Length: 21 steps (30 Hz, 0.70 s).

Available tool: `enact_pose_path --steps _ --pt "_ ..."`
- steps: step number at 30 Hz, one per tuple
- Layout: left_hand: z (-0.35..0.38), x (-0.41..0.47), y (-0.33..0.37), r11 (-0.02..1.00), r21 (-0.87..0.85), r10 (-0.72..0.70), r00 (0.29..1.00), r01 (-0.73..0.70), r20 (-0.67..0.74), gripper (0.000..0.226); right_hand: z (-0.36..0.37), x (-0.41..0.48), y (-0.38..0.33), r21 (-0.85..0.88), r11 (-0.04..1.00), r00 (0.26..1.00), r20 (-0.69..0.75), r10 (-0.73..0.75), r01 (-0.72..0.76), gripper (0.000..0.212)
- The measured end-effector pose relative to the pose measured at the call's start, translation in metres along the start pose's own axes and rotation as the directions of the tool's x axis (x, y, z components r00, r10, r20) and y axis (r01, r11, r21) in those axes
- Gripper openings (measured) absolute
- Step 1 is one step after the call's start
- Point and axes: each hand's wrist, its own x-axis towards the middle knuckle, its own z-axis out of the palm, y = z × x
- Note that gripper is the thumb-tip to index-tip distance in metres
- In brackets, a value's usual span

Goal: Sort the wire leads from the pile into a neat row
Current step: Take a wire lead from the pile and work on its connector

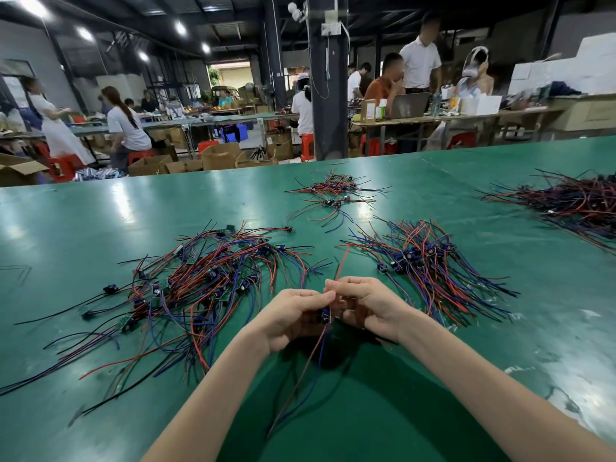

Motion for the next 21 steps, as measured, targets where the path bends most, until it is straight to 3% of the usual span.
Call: enact_pose_path --steps 6,9,15,21 --pt "0.004 0.001 -0.001 1.000 0.012 0.012 0.999 -0.012 0.040 0.009 -0.005 0.002 -0.001 0.019 0.999 0.999 -0.020 -0.047 0.048 0.019" --pt "0.005 0.003 -0.003 0.999 0.035 0.023 1.000 -0.023 -0.001 0.015 -0.009 0.005 0.003 -0.148 0.977 0.983 -0.079 -0.165 0.152 0.028" --pt "0.000 0.005 -0.002 0.999 0.030 0.044 0.998 -0.043 -0.040 0.036 -0.014 0.015 -0.002 -0.412 0.857 0.872 -0.237 -0.428 0.308 0.026" --pt "0.002 0.005 -0.003 0.998 0.056 0.027 1.000 -0.027 -0.007 0.041 -0.029 0.018 -0.005 -0.500 0.811 0.785 -0.349 -0.511 0.305 0.022"
